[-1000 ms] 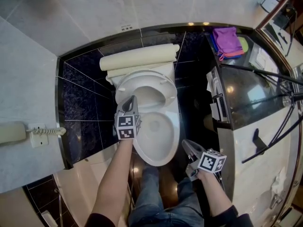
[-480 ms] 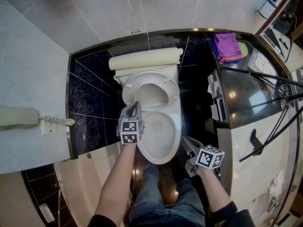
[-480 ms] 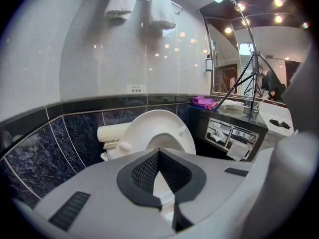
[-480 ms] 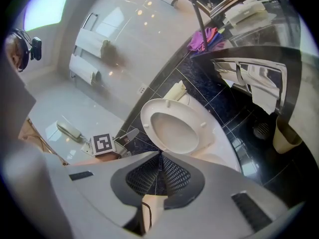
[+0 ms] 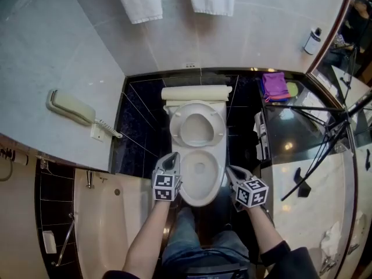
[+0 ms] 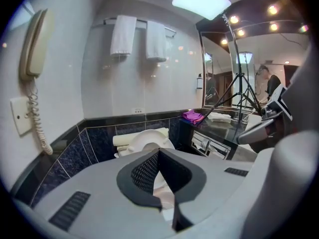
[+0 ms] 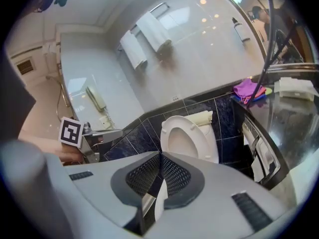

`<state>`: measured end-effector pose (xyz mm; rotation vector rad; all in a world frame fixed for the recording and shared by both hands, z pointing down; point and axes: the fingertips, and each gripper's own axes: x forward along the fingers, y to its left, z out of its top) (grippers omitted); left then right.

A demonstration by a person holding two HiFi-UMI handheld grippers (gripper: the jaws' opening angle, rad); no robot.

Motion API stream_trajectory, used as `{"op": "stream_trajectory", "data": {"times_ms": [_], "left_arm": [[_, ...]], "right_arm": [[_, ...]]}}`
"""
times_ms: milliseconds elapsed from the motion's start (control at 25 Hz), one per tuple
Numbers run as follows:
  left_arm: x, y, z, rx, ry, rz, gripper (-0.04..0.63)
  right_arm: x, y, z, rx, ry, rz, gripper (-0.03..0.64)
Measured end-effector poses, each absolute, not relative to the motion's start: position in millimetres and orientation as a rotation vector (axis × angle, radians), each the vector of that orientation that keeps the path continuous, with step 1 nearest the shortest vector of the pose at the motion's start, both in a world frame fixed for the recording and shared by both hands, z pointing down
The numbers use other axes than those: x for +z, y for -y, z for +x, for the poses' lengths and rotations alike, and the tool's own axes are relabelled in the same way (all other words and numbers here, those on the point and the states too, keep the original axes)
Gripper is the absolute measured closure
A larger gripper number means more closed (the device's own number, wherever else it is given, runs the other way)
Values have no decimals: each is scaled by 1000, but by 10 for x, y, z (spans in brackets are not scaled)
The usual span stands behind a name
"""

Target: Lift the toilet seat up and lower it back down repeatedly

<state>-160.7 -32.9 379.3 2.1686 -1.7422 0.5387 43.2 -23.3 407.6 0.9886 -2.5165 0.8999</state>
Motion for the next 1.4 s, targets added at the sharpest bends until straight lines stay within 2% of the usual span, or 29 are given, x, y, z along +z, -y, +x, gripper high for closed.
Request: {"op": "stream_trajectory", "data": {"times_ms": [280, 640, 1080, 1400], "left_arm": [[3260, -555, -1578, 491, 1824, 2152, 595], [2991, -1379, -1561, 479, 1863, 2146, 595], [3068, -1924, -1469, 457, 1891, 2108, 595], [3051, -1965, -1419, 428, 1908, 2106, 595]], "right_arm": [[3604, -96, 724, 634, 2528, 971, 595], [3346, -621, 1143, 528, 2513, 1026, 595], [3462, -967, 1522, 590, 2486, 1089, 595], [3521, -994, 1512, 626, 2493, 1072, 595]]}}
